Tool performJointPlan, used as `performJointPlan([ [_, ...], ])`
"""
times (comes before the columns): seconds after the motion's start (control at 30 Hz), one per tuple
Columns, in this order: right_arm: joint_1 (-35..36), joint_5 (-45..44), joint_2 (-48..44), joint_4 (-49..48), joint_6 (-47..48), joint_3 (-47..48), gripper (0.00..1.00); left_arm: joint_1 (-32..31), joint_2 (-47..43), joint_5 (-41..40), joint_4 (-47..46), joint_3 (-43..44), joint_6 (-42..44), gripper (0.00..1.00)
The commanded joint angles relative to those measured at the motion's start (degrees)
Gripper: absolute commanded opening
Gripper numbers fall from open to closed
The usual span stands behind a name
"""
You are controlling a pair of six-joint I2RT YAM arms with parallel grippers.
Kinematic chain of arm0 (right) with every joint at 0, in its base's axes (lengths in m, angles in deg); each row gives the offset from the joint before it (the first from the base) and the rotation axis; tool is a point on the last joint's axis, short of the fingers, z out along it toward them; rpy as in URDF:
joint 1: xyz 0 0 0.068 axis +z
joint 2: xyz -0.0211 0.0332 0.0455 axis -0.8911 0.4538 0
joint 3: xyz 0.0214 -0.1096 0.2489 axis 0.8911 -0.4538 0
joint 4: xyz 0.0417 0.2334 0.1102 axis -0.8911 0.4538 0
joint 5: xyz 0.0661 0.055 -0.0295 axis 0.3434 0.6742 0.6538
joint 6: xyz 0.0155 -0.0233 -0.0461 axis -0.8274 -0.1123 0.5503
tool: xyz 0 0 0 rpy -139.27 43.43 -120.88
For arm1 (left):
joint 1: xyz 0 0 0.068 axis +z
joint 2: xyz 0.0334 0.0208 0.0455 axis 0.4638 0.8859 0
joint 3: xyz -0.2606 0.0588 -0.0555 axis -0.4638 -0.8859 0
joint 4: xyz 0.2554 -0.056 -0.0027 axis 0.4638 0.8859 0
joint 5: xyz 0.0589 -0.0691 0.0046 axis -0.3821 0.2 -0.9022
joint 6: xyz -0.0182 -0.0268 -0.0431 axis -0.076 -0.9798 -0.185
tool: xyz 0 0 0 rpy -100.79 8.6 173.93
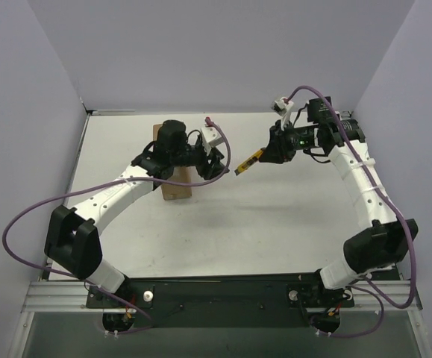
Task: Unpack the express box
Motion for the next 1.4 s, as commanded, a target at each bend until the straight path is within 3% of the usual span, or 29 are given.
performJointPlan([
  [0.0,3.1,1.5,-5.2,5.6,12.3,2.2,0.00,0.5,1.2,12.0,-8.1,1.3,-1.9,0.61],
  [0.23,5.9,0.1,-4.9,5.3,11.6,3.0,0.00,0.1,6.0,19.3,-9.1,5.3,-3.4,0.60],
  [0.37,6.4,-0.9,-4.1,4.9,10.7,4.1,0.00,0.1,7.3,21.4,-10.4,6.3,-4.6,0.54],
  [0.57,6.7,-1.9,-2.7,-0.6,5.4,3.3,0.00,0.2,9.2,25.2,-11.5,7.9,-6.5,0.31],
  [0.6,6.8,-2.3,-2.2,-2.1,4.3,2.4,0.00,0.3,10.1,26.1,-11.5,8.4,-7.0,0.26],
  [0.63,7.2,-2.9,-1.9,-3.7,3.7,2.4,0.00,0.9,10.7,27.3,-12.2,9.0,-7.7,0.12],
  [0.67,7.5,-3.1,-0.9,-3.9,3.2,2.6,0.00,1.4,11.4,28.5,-13.3,9.6,-11.1,0.05],
  [0.73,7.7,-4.1,-0.4,-3.9,2.0,4.0,0.00,2.8,12.8,31.5,-21.3,9.3,-16.9,0.00],
  [0.77,7.6,-4.6,-0.2,-3.9,1.2,4.6,0.02,3.2,13.0,32.1,-25.3,8.6,-23.8,0.00],
  [0.8,7.4,-5.3,-0.1,-3.8,-1.7,5.4,0.12,3.7,13.2,32.8,-29.7,6.8,-27.4,0.00],
  [0.83,7.1,-6.0,-0.2,-3.7,-3.3,6.8,0.41,3.9,13.3,32.8,-37.1,6.1,-30.7,0.00],
  [0.93,4.6,-5.2,-0.7,-2.3,-6.3,8.0,0.68,4.4,13.3,32.8,-42.3,5.6,-37.3,0.00],
  [1.03,3.1,1.9,-2.0,2.3,-0.9,8.1,0.69,4.4,13.4,33.1,-42.1,5.8,-37.3,0.00],
  [1.17,4.2,2.2,-3.5,3.4,2.3,5.1,0.66,4.0,14.1,33.8,-42.7,6.1,-37.8,0.00],
  [1.37,6.4,2.1,0.0,3.3,2.3,8.7,0.64,3.4,14.2,34.4,-42.3,6.2,-37.7,0.00],
])
